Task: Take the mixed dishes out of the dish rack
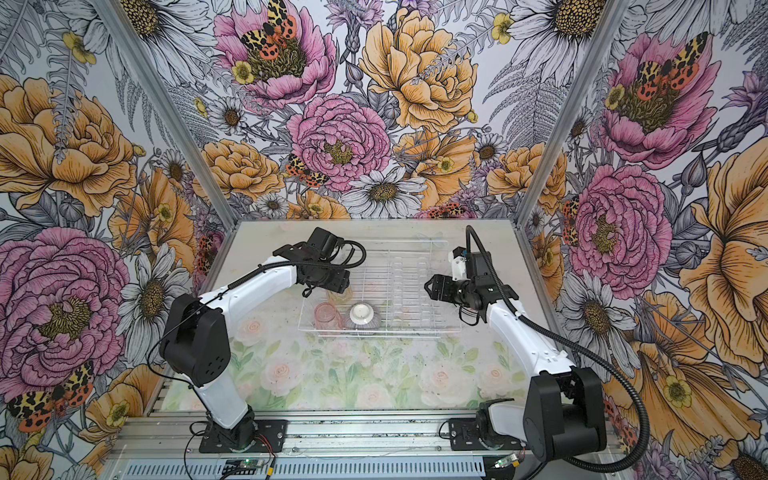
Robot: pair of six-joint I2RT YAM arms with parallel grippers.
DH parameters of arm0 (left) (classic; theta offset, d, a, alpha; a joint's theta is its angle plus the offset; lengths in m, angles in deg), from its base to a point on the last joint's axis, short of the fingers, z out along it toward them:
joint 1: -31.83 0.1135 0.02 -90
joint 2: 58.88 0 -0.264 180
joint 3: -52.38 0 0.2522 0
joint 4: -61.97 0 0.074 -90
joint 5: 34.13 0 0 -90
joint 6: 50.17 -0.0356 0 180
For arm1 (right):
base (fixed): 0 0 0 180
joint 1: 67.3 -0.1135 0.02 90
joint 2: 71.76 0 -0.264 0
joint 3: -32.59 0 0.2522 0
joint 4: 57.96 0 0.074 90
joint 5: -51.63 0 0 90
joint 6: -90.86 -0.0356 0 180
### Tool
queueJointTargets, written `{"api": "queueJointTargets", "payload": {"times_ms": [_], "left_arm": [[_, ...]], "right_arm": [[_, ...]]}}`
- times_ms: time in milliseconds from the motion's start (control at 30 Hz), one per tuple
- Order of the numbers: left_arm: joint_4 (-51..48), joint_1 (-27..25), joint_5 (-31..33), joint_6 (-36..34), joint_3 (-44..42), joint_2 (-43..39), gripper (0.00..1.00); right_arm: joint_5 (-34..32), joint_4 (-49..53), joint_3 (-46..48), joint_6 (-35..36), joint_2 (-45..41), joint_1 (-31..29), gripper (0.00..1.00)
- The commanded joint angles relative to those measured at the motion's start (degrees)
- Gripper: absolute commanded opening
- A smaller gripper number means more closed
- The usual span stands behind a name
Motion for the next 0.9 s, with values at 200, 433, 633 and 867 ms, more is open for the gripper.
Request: {"api": "queueJointTargets", "payload": {"times_ms": [200,433,633,867], "left_arm": [[0.4,0.84,-0.59,-0.68,0.53,-6.74,0.46],[1.37,2.19,-8.06,-0.09,1.3,-11.04,0.45],[6.31,4.33,-18.12,2.39,-1.08,-15.56,0.45],[17.4,7.51,-32.26,8.54,-6.71,-19.53,0.45]], "right_arm": [[7.58,-6.75,2.28,-1.66,-1.59,-1.57,0.77],[23.65,-24.22,7.27,-9.12,-2.55,-3.09,0.63],[32.1,-53.77,14.41,-25.08,-0.68,-5.04,0.55],[32.42,-69.49,15.27,-31.39,3.38,-10.09,0.5]]}}
